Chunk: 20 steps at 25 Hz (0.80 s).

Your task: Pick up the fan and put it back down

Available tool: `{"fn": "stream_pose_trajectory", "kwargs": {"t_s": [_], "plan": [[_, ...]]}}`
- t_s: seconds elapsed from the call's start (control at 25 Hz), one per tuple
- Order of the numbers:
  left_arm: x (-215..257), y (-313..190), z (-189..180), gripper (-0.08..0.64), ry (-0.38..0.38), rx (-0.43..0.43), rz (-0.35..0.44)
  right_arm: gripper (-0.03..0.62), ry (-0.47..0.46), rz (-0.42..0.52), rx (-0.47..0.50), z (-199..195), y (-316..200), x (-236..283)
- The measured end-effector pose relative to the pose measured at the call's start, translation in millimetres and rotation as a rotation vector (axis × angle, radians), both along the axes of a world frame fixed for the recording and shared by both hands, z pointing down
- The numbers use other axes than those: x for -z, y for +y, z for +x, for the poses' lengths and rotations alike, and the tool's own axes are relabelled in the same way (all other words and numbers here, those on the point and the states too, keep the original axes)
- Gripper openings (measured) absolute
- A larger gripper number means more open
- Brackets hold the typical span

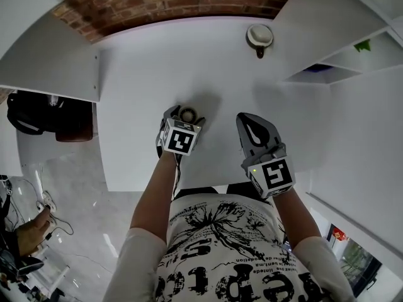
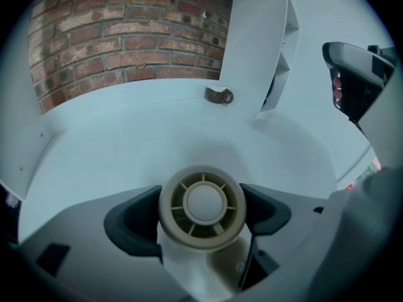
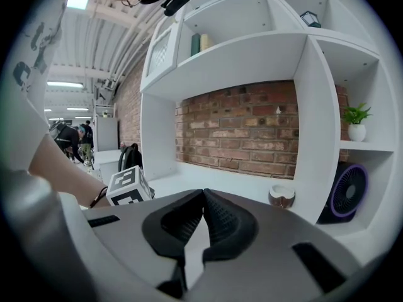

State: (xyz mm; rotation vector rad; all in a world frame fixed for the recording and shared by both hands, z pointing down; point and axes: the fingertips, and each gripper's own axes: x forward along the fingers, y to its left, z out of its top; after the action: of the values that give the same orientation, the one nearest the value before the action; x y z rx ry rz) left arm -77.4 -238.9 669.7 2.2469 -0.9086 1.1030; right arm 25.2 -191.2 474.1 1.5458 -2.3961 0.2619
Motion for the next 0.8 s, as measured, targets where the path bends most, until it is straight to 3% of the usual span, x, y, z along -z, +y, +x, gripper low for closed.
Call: {"fn": "stream_pose_trajectory", "kwargs": {"t_s": [0.16, 0.36, 0.8], "plan": [[10.2, 9.0, -5.1, 0.388, 0.017, -0.014, -0.002, 0.015, 0.004, 0.013, -0.005, -5.7, 4.7, 12.9], [49.4, 4.4, -5.8, 0.388, 0.089, -0.021, 0.085, 0.016, 0.014, 0.053, -0.011, -10.8, 7.1, 31.2], [195.1, 2.8, -25.3, 0.387, 0.256, -0.028, 0.411, 0.016, 0.029, 0.154, -0.015, -28.1, 19.7, 81.6]]}}
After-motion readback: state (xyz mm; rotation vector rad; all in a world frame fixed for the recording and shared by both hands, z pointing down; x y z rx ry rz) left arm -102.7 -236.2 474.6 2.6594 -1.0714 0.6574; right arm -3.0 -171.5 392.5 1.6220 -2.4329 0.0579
